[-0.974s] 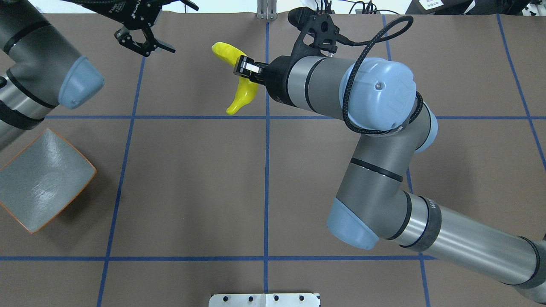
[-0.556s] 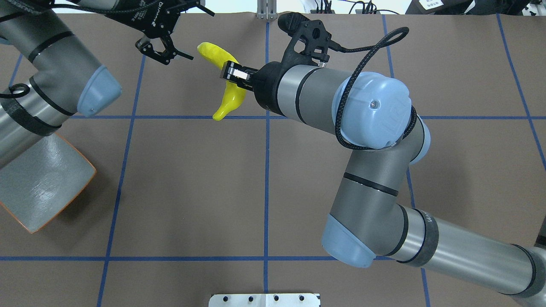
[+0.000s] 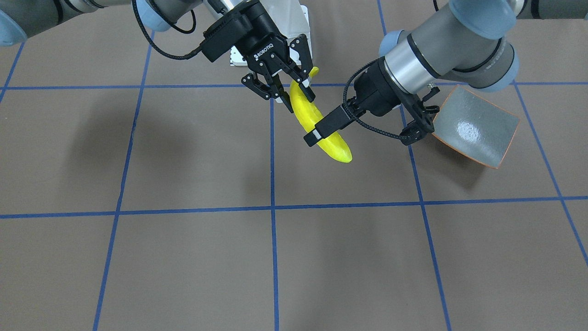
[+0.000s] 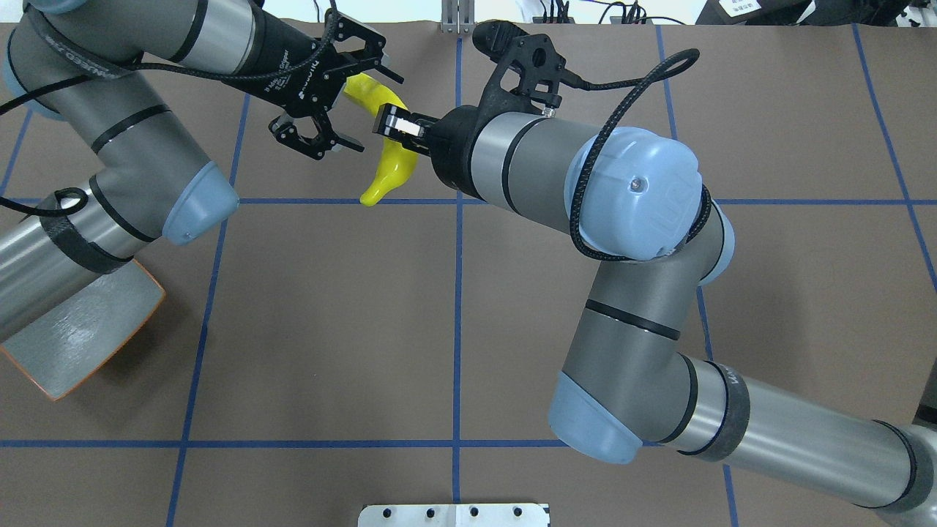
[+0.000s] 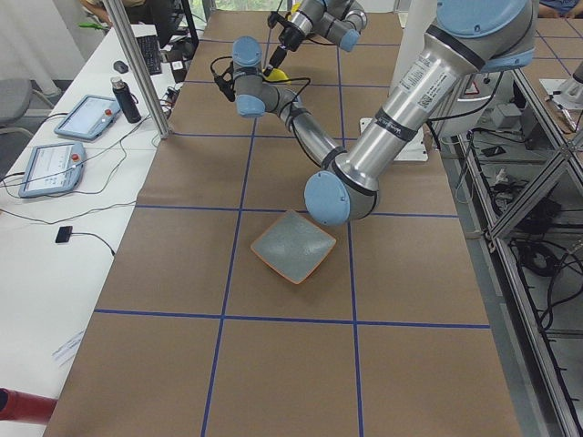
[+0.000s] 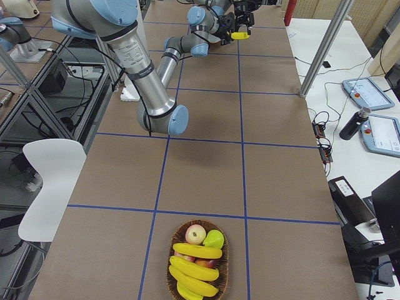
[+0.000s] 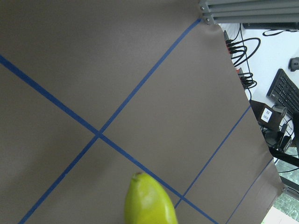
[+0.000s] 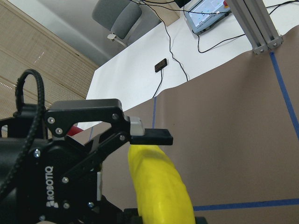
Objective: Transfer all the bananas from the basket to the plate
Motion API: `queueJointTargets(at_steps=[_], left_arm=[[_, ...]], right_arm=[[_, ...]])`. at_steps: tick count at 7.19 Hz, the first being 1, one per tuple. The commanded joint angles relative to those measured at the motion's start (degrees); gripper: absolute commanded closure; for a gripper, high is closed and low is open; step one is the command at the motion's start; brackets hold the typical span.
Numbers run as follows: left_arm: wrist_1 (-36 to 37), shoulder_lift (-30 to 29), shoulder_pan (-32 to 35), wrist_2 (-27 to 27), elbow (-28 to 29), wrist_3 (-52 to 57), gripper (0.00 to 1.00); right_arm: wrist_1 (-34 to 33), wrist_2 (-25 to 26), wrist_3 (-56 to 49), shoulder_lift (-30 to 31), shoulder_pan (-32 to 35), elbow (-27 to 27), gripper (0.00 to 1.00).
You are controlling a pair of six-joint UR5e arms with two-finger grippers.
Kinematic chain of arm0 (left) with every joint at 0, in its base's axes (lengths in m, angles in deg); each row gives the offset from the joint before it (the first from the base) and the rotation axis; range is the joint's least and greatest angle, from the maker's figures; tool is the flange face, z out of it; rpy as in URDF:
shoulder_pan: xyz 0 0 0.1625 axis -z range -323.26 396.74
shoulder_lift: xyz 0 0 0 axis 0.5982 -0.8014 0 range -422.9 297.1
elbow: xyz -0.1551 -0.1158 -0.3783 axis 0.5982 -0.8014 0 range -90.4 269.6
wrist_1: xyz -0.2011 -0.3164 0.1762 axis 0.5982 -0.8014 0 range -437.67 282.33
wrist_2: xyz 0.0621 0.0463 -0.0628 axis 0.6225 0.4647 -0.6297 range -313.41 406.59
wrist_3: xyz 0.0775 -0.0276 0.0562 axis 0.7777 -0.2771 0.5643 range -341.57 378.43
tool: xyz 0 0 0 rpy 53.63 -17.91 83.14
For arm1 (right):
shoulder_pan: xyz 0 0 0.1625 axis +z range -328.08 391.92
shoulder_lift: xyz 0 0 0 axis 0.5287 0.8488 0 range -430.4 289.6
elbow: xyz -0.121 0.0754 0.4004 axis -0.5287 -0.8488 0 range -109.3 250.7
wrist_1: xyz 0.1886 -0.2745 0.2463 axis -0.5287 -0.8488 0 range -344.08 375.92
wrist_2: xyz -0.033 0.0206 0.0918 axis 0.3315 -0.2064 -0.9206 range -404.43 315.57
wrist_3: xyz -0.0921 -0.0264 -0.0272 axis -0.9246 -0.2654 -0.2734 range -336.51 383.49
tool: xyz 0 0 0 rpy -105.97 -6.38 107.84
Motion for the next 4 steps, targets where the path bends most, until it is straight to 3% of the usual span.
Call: queueJointTargets(at_steps=[1, 2, 3, 4], left_arm=[[-0.07, 0.24, -0.11, 0.07, -0.33, 0.11, 0.92], [-0.33, 0.24, -0.11, 0.15, -0.33, 0.2, 1.0], [-0.33, 0.16, -0.02, 1.11, -0.59, 0.03, 1.0], [-0.25, 0.24, 0.16, 1.12, -0.59, -0.06, 1.0]], right_arm=[[-0.09, -0.06, -0.54, 0.22, -0.32, -0.09, 1.0], [-0.09, -0.06, -0.55, 0.22, -0.41, -0.09, 0.66], [-0.09, -0.06, -0.28, 0.22, -0.59, 0.0, 0.01], [0.0, -0.15, -0.54, 0.31, -0.59, 0.34, 0.0]])
